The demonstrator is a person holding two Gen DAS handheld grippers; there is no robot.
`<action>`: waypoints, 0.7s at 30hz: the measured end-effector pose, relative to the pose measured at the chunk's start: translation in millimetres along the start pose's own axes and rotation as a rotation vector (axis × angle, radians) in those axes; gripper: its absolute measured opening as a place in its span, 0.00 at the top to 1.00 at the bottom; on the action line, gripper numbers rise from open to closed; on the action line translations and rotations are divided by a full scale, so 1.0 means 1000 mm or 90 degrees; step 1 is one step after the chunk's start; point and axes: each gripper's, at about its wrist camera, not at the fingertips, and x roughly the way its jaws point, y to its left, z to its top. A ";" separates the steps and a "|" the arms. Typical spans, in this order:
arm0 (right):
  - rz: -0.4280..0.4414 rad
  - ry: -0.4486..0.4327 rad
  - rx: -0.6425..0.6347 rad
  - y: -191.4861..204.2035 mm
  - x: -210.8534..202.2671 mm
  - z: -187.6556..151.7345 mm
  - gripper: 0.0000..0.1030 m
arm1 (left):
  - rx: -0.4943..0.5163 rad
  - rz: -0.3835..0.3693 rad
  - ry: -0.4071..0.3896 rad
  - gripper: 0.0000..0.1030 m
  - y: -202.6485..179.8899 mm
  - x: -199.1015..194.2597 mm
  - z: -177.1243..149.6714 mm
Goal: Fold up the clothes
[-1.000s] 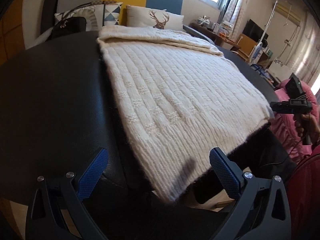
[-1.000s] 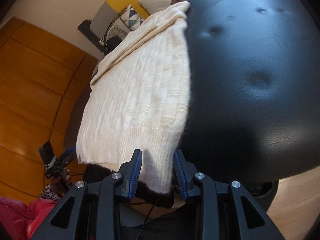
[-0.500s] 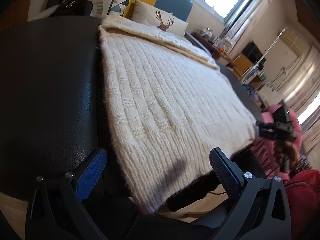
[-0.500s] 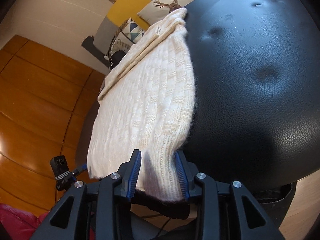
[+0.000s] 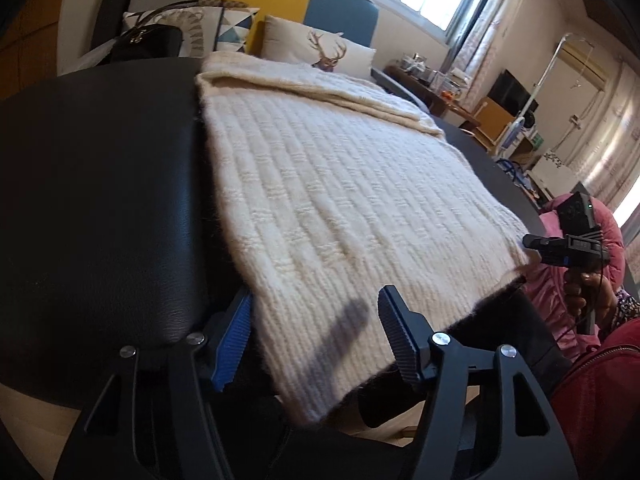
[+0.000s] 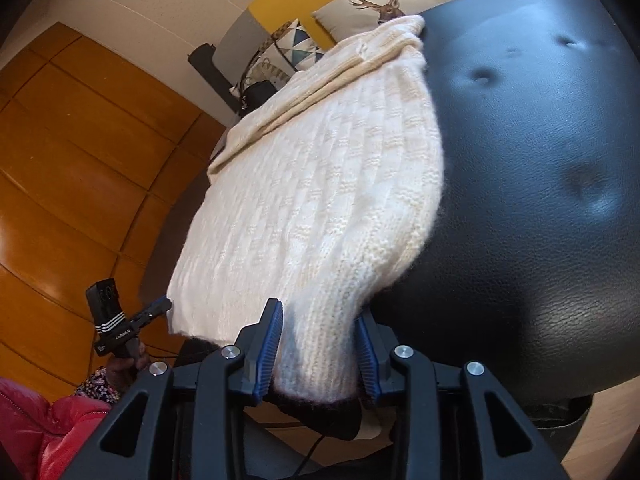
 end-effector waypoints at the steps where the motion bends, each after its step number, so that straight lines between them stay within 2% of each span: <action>1: 0.006 0.000 0.005 -0.001 0.002 -0.001 0.70 | 0.001 0.003 0.002 0.38 0.000 0.000 -0.001; 2: 0.007 -0.001 0.009 -0.002 0.003 -0.001 0.72 | 0.001 0.008 0.003 0.40 0.000 0.001 -0.001; 3: 0.003 0.000 0.011 -0.002 0.004 -0.002 0.76 | 0.000 0.018 0.005 0.46 0.000 0.001 0.000; 4: -0.002 0.002 0.011 -0.002 0.004 -0.002 0.80 | 0.000 0.029 0.007 0.57 0.001 0.001 0.001; 6: -0.019 0.009 0.006 -0.002 0.005 -0.001 0.86 | -0.016 0.030 0.011 0.73 0.007 0.001 0.003; 7: -0.027 0.014 0.000 -0.001 0.005 -0.001 0.87 | -0.030 0.019 0.014 0.80 0.010 0.001 0.004; 9: -0.042 0.026 -0.012 0.002 0.006 0.001 0.88 | -0.054 -0.006 0.021 0.87 0.015 0.002 0.006; 11: -0.043 0.032 -0.006 0.002 0.006 0.004 0.89 | -0.060 -0.031 0.028 0.91 0.012 0.005 0.010; 12: -0.026 0.031 0.006 0.001 0.005 0.005 0.90 | -0.067 -0.055 0.028 0.91 0.011 0.005 0.011; 16: 0.079 0.006 0.062 -0.008 -0.004 0.004 0.90 | -0.091 -0.112 0.002 0.92 0.008 -0.009 0.013; 21: 0.158 -0.022 0.098 -0.019 -0.021 -0.004 0.90 | -0.145 -0.168 -0.032 0.92 0.019 -0.032 0.009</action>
